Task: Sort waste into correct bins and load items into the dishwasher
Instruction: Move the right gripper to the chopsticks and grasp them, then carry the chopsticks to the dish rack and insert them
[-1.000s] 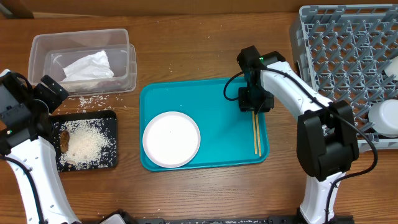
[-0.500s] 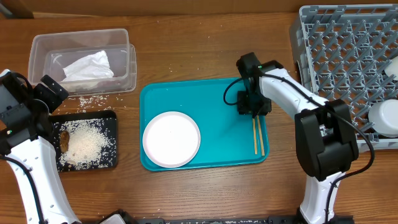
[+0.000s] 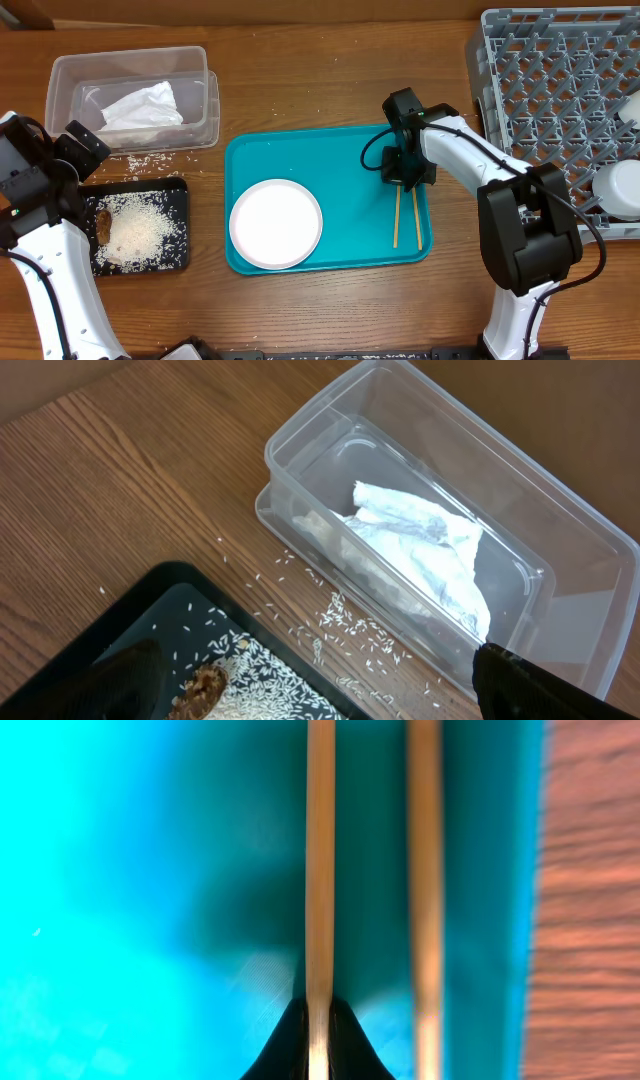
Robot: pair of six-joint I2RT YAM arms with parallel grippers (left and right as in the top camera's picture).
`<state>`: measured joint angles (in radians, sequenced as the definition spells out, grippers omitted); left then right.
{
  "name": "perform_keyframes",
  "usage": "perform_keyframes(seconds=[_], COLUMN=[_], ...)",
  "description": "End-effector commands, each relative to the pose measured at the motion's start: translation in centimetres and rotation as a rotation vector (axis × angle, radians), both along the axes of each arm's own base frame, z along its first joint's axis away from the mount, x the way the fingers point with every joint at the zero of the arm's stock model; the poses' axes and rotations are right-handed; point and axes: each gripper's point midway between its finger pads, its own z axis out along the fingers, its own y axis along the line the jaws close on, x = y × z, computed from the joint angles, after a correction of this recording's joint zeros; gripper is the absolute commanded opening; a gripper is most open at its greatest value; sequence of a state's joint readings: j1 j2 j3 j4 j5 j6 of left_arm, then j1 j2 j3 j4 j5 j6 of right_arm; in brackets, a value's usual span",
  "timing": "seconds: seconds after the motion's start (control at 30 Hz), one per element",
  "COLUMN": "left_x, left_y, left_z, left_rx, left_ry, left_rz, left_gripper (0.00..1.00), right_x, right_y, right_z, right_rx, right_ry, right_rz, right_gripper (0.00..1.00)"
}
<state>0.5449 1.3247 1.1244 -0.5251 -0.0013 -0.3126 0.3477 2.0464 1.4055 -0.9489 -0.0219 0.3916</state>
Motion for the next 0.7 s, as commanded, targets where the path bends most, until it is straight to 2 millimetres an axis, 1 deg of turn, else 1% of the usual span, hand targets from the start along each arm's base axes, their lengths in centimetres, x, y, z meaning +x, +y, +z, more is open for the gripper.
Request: perform_keyframes(seconds=[0.0,0.07,0.1,0.17,0.2,0.27,0.3,0.37,0.4,0.47,0.5,0.57,0.67], left_x=[-0.1,-0.1,-0.1,-0.1,-0.1,-0.1,-0.1,-0.1,-0.1,-0.1,-0.1,-0.1,-0.1], left_y=[0.0,0.0,0.0,0.0,0.0,0.0,0.0,0.0,0.0,0.0,0.0,0.0,0.0], left_z=[0.9,0.9,0.9,0.9,0.9,0.9,0.9,0.9,0.9,0.9,0.9,0.9,0.9], left_rx=[0.012,0.012,0.012,0.012,0.012,0.012,0.012,0.012,0.012,0.012,0.012,0.012,0.012], left_ry=[-0.023,-0.023,-0.023,-0.023,-0.023,-0.023,-0.023,-0.023,-0.023,-0.023,-0.023,-0.023,-0.023], left_rz=[0.011,0.011,0.011,0.011,0.011,0.011,0.011,0.011,0.011,0.011,0.011,0.011,0.011], left_gripper=[1.0,1.0,1.0,1.0,1.0,1.0,1.0,1.0,1.0,1.0,1.0,1.0,1.0], right_x=[0.3,1.7,2.6,4.4,5.5,7.3,8.3,9.5,10.1,10.9,11.3,11.8,12.3], right_y=[1.7,1.4,1.0,-0.6,-2.0,-5.0,-7.0,-10.0,-12.1,-15.1,-16.4,-18.2,-20.1], right_z=[1.5,4.1,5.9,9.2,11.3,14.8,16.8,19.5,21.2,22.9,23.3,23.6,22.9], right_rx=[0.086,0.089,0.086,0.059,0.035,-0.008,-0.027,-0.041,-0.051,-0.077,-0.087,-0.073,-0.045], right_ry=[0.032,-0.006,-0.033,-0.091,-0.131,-0.201,-0.245,-0.309,-0.353,-0.41,-0.43,-0.46,-0.481], right_rz=[0.003,0.032,0.052,0.052,0.044,0.015,-0.009,-0.027,-0.026,-0.028,-0.036,-0.022,0.035], right_gripper=[0.04,0.04,0.04,0.04,0.04,0.04,0.04,0.04,0.04,0.04,0.04,0.04,0.04])
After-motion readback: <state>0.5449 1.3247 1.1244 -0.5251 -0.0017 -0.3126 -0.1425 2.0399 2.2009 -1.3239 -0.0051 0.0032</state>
